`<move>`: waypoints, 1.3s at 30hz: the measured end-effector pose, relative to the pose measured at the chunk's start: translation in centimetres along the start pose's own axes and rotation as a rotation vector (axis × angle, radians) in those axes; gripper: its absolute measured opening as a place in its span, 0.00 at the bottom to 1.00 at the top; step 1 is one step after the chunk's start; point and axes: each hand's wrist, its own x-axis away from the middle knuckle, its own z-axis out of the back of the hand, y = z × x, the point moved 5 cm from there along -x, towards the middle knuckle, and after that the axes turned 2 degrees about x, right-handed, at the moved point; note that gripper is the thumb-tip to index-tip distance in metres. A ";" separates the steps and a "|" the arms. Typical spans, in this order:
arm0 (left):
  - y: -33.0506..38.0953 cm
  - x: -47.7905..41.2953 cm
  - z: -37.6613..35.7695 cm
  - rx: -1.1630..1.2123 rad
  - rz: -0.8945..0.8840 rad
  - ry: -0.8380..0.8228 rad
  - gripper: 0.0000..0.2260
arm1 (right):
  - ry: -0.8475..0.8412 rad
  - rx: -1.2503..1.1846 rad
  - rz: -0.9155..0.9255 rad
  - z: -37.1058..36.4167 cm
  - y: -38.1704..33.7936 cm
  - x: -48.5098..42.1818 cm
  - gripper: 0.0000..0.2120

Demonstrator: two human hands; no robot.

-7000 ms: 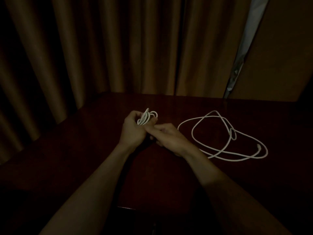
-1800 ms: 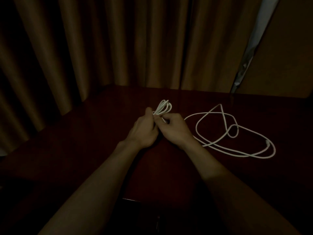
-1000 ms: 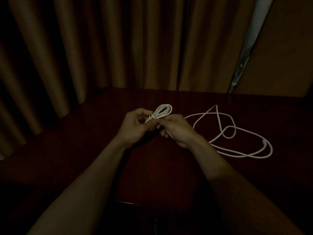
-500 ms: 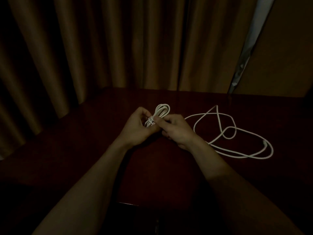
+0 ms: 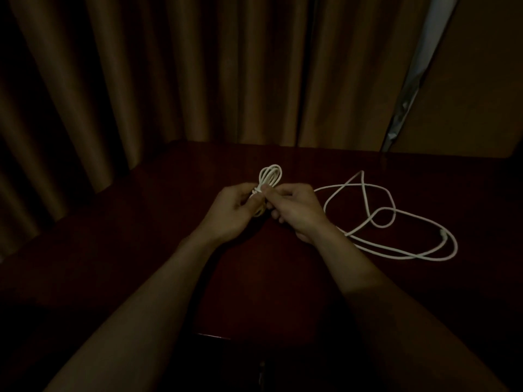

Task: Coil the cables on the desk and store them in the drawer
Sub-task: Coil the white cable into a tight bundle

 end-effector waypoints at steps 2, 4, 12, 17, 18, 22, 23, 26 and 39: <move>-0.2 0.0 0.3 -0.009 0.009 0.044 0.07 | -0.019 0.003 -0.010 -0.1 0.0 0.1 0.18; -0.4 0.0 0.4 -0.017 0.018 0.081 0.04 | -0.089 -0.013 -0.028 0.0 -0.1 0.2 0.18; -0.9 0.0 0.6 0.000 0.049 0.127 0.12 | -0.093 -0.020 -0.040 0.3 0.0 0.4 0.18; -0.4 0.1 0.5 -0.075 -0.009 0.111 0.19 | -0.121 0.008 0.005 0.0 -0.3 0.5 0.20; -0.3 0.1 0.6 -0.092 -0.019 0.112 0.19 | -0.123 0.018 0.009 0.0 -0.4 0.5 0.21; -0.4 -0.1 0.6 -0.142 -0.037 0.138 0.17 | -0.125 0.096 0.026 -0.2 -0.6 0.6 0.23; -0.5 -0.1 0.6 -0.153 -0.028 0.152 0.17 | -0.125 0.111 0.033 -0.2 -0.6 0.6 0.23; -0.8 -0.2 0.6 -0.153 0.042 0.151 0.15 | -0.118 0.105 0.070 -0.2 -1.0 0.7 0.17; -0.3 -0.2 0.1 0.191 0.056 -0.072 0.12 | -0.112 0.090 0.033 0.9 -0.1 0.0 0.11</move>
